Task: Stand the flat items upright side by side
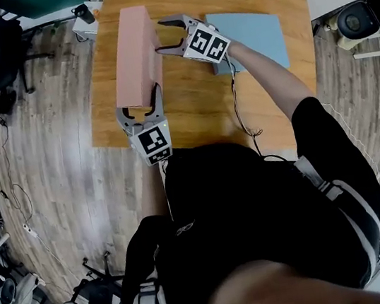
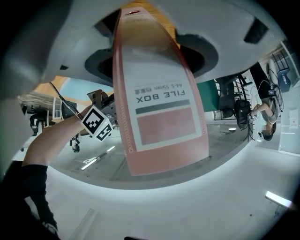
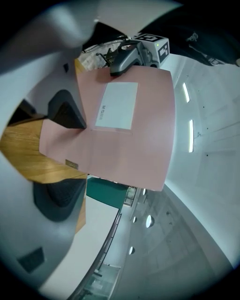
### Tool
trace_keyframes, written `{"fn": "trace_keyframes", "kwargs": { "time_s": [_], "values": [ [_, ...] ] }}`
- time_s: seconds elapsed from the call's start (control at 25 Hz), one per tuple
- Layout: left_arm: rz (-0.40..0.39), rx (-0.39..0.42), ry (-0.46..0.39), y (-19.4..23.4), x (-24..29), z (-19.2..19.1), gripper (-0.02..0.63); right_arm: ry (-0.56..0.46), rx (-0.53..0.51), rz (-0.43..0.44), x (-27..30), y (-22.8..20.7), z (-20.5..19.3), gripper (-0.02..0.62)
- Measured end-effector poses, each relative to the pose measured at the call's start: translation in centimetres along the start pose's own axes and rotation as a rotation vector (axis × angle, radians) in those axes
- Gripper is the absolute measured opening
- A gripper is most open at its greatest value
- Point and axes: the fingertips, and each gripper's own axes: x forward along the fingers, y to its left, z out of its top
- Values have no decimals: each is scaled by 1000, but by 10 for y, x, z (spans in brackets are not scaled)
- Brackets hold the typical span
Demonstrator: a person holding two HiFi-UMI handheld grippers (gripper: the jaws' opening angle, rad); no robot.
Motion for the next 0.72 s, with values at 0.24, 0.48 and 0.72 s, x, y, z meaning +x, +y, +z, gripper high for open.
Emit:
{"fn": "trace_keyframes", "kwargs": {
  "time_s": [0.24,0.48,0.72],
  "values": [
    [-16,4,38,-19,2,-6,359,-16,104,-103,-22,0,-26,347],
    [39,-23,77,-24,4,-15,384,-46,206,-163,-62,10,-52,347],
    [165,-45,105,-13,-29,-16,403,-89,293,-188,-106,26,-65,347]
  ]
}}
